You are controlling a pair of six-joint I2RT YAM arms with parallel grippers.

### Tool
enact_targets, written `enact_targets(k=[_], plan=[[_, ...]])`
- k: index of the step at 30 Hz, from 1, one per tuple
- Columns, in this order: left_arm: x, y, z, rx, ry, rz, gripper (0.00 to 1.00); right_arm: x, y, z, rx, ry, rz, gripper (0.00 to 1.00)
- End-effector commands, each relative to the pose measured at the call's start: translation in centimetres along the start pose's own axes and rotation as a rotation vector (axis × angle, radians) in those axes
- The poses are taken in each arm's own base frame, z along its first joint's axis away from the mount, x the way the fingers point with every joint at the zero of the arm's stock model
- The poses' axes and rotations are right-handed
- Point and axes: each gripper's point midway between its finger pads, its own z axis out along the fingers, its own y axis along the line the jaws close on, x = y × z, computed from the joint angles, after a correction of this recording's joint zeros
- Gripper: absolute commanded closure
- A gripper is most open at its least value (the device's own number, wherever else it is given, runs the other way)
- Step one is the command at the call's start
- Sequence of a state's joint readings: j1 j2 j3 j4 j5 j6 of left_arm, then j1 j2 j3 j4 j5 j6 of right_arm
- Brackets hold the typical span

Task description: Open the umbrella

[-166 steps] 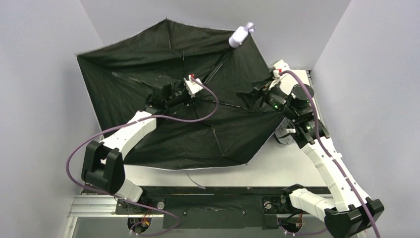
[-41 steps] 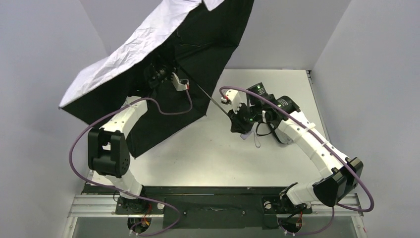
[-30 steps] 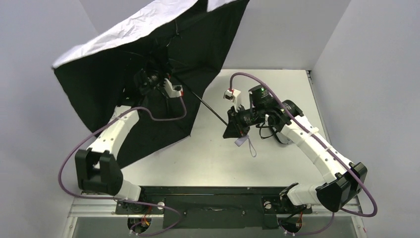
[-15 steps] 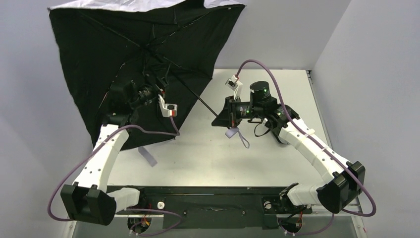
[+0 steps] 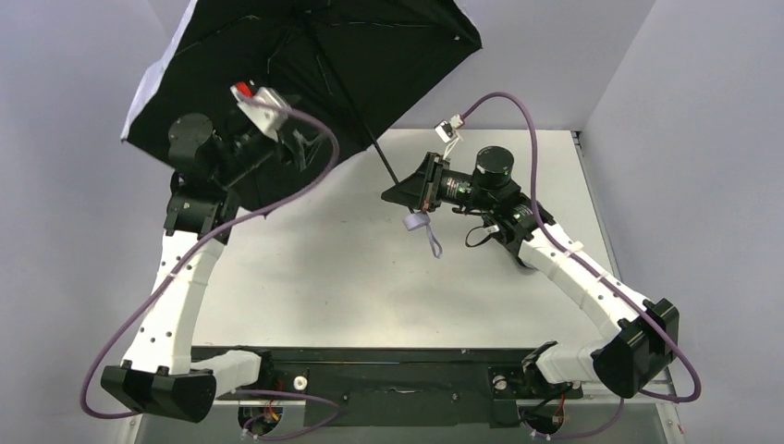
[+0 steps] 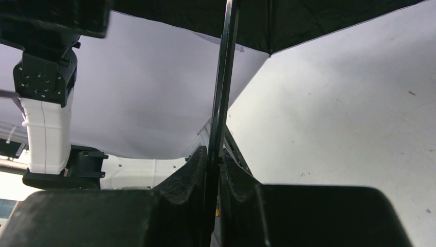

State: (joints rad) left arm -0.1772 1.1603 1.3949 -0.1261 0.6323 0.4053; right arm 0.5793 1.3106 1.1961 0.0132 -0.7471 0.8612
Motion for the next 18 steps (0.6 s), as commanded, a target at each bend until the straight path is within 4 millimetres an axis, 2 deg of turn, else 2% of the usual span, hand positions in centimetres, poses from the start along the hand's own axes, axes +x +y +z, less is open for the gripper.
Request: enact_targets(k=[1,5,7,14,18], plan=[[-4.4,1.4,1.8,-0.09,-0.142,-0.706,0.24,-4.0,6.9,-0.7,-0.198,-0.184,-0.173,1.0],[-4.0,2.4,3.5,-0.128,-0.208,-1.046,0.24,-4.0,7.6,-0.4,-0.201,-0.196,-0.206,1.0],[-3.7,3.1,4.3,-0.14,-0.24,-1.127,0.24,-4.0,8.0,-0.3,-0.203,-0.202,-0.231,1.0],[-1.9,4.3,6.6,-0.199,-0.246,-1.241,0.26,-4.1,8.7,0.0,-0.196,-0.229,-0.295,1.0],[-0.3,5.3,7.6,-0.254,-0.236,-1.31,0.35,-3.8,9.0,0.2,-0.198,-0.23,-0.316,1.0]])
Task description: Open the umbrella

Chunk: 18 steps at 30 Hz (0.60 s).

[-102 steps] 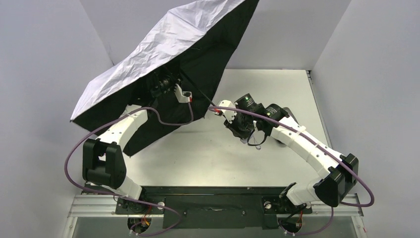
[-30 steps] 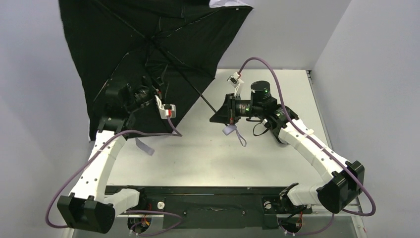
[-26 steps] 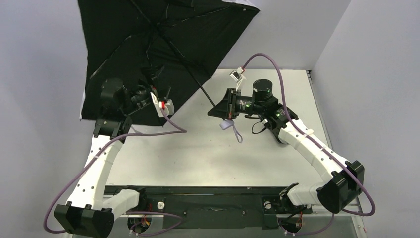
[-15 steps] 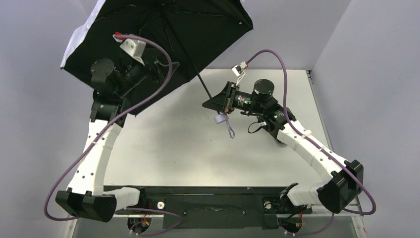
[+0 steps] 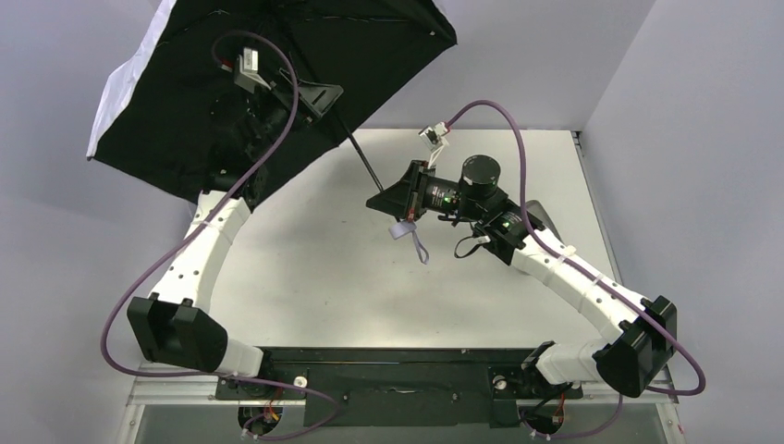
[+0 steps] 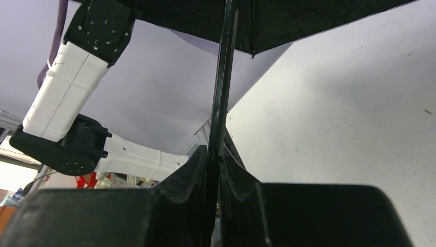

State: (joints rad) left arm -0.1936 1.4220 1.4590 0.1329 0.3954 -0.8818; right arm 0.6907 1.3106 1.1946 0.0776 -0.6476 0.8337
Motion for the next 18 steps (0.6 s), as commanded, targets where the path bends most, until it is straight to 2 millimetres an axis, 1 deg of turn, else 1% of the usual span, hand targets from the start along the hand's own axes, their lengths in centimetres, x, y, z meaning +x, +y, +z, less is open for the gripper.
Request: enact_targets(k=[1,2,3,4,5,6,7,8,9,10,11,12,13,14,15,16,17,18], plan=[[-3.1,-1.5,1.1,0.028,-0.114,-0.087,0.43,-5.4,6.3,-1.3,-0.153,-0.205,-0.253,1.0],[-3.2,-1.5,1.2,0.032,-0.118,-0.092,0.47,-5.2,6.1,-1.2,-0.15,-0.2,-0.254,1.0],[-3.4,-1.7,1.4,0.048,-0.126,-0.094,0.55,-5.1,6.0,-1.2,-0.146,-0.196,-0.259,1.0],[-3.5,-1.9,1.5,0.06,-0.131,-0.091,0.58,-5.1,5.9,-1.2,-0.143,-0.194,-0.262,1.0],[-3.8,-2.3,1.6,0.082,-0.143,-0.082,0.64,-4.8,5.6,-1.1,-0.136,-0.186,-0.264,1.0],[-3.8,-2.7,1.6,0.1,-0.138,-0.072,0.76,-4.7,5.5,-1.2,-0.132,-0.183,-0.268,1.0],[-4.0,-3.0,1.7,0.123,-0.146,-0.046,0.83,-4.3,5.0,-1.1,-0.119,-0.17,-0.272,1.0],[-4.1,-3.3,1.7,0.139,-0.143,-0.023,0.96,-4.0,4.6,-1.1,-0.11,-0.161,-0.295,1.0],[-4.0,-3.2,1.8,0.138,-0.138,-0.019,0.99,-3.3,3.9,-1.1,-0.089,-0.133,-0.298,1.0],[-3.8,-3.0,1.8,0.129,-0.128,-0.018,1.0,-3.2,3.5,-1.2,-0.075,-0.127,-0.342,0.95],[-3.6,-2.9,1.8,0.126,-0.119,-0.017,1.0,-2.8,2.7,-1.4,-0.045,-0.106,-0.346,0.9],[-3.2,-2.8,1.8,0.123,-0.101,-0.011,1.0,-3.0,2.2,-1.8,-0.025,-0.109,-0.389,0.79],[-2.9,-2.9,1.5,0.122,-0.092,-0.008,1.0,-2.7,1.3,-2.1,0.009,-0.093,-0.391,0.71],[-2.3,-2.4,1.4,0.107,-0.074,-0.005,1.0,-3.3,0.8,-2.8,0.035,-0.101,-0.425,0.56],[-1.9,-2.8,1.1,0.106,-0.066,0.005,1.0,-2.9,-0.1,-3.3,0.071,-0.077,-0.425,0.51],[-1.2,-1.9,1.0,0.06,-0.049,0.023,1.0,-3.4,-0.8,-4.1,0.101,-0.079,-0.47,0.44],[-0.7,-2.4,0.8,0.054,-0.042,0.032,1.0,-2.7,-1.8,-4.7,0.143,-0.042,-0.48,0.41],[0.0,-1.7,0.6,0.008,-0.033,0.049,1.0,-2.8,-2.2,-5.7,0.172,-0.03,-0.565,0.33]])
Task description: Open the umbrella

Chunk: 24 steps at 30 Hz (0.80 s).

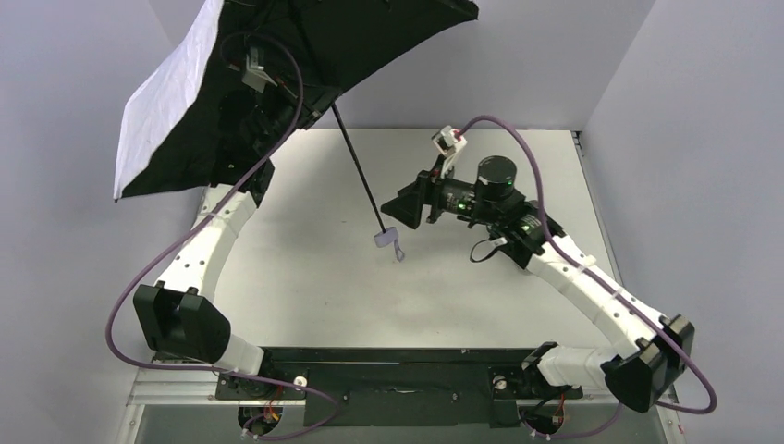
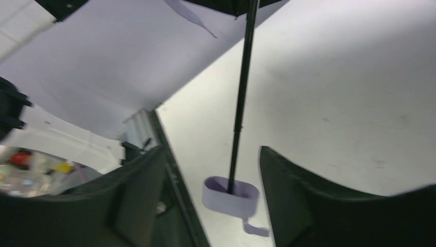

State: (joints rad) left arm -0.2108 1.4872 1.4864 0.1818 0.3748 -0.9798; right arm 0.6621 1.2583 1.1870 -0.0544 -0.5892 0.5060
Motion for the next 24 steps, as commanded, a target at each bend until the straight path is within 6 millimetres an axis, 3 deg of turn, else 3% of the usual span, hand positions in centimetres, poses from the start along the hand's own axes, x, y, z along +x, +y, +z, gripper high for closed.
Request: enact_targets(k=[1,4,7,12,17,21,24], plan=[[0.9,-2.4,-1.2,-0.005,-0.002,0.151,1.0,-1.3,-1.6,-4.4,0.123,0.005,-0.289,0.31],[4.1,-0.6,-1.7,-0.146,0.076,0.223,1.0,0.9,-4.3,-7.5,0.258,0.064,-0.409,0.27],[6.5,-0.5,-2.5,-0.229,0.121,0.306,1.0,2.2,-6.0,-10.0,0.353,0.091,-0.48,0.25],[8.6,0.7,-3.9,-0.352,0.175,0.408,1.0,5.0,-7.4,-14.0,0.451,0.169,-0.578,0.25],[11.9,2.1,-4.1,-0.344,0.238,0.429,1.0,8.5,-8.1,-15.7,0.441,0.256,-0.646,0.25],[15.0,2.4,-4.3,-0.178,0.262,0.447,1.0,11.6,-9.6,-16.6,0.456,0.338,-0.704,0.25],[16.5,4.0,-4.7,-0.162,0.3,0.456,1.0,12.3,-10.1,-16.8,0.467,0.36,-0.733,0.24]])
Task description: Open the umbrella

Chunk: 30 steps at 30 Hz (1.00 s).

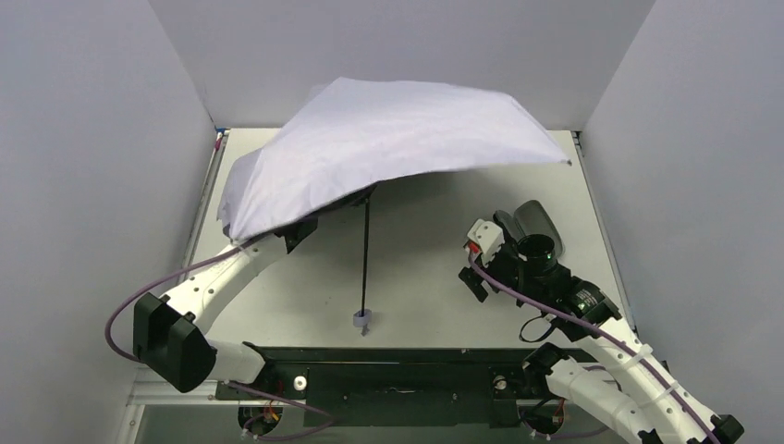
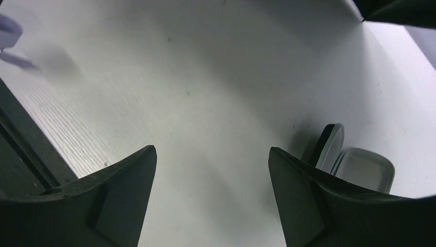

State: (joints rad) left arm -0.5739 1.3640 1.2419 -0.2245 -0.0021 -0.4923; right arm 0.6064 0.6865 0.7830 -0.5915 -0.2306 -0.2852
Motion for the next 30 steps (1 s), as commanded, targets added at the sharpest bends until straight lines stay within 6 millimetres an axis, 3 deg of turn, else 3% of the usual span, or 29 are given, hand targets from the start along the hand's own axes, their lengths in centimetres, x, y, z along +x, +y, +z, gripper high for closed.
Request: enact_targets(k=[1,9,10,11,12,14,19,20,30], plan=[[-2.7,-2.6,-0.2,0.173,-0.139,0.075,1.0,1.1,-0.6,0.0,0.038,0.03,-0.102,0.24],[-0.3,-0.3,0.7,0.132,-0.092,0.118,0.97,1.7,-0.5,0.8,0.027,0.047,-0.13,0.24],[0.1,-0.2,0.7,0.146,-0.077,0.116,0.82,1.8,-0.5,0.9,0.025,0.048,-0.134,0.24],[0.4,-0.1,0.8,0.153,-0.063,0.114,0.73,1.9,-0.4,0.9,0.022,0.054,-0.135,0.24],[0.7,-0.5,0.6,0.185,-0.042,0.119,0.56,2.0,-0.4,0.9,0.018,0.058,-0.139,0.24],[2.7,0.1,0.3,0.183,0.045,0.143,0.39,2.3,-0.2,0.9,0.01,0.069,-0.143,0.24],[5.6,1.6,-1.8,0.182,0.132,0.245,0.12,3.4,0.2,0.9,-0.002,0.096,-0.15,0.24],[6.4,2.1,-2.2,0.177,0.156,0.285,0.02,3.6,0.2,0.8,-0.001,0.098,-0.154,0.24],[13.5,7.3,-8.7,0.189,0.428,0.682,0.03,5.0,0.6,0.4,-0.029,0.156,-0.193,0.24]])
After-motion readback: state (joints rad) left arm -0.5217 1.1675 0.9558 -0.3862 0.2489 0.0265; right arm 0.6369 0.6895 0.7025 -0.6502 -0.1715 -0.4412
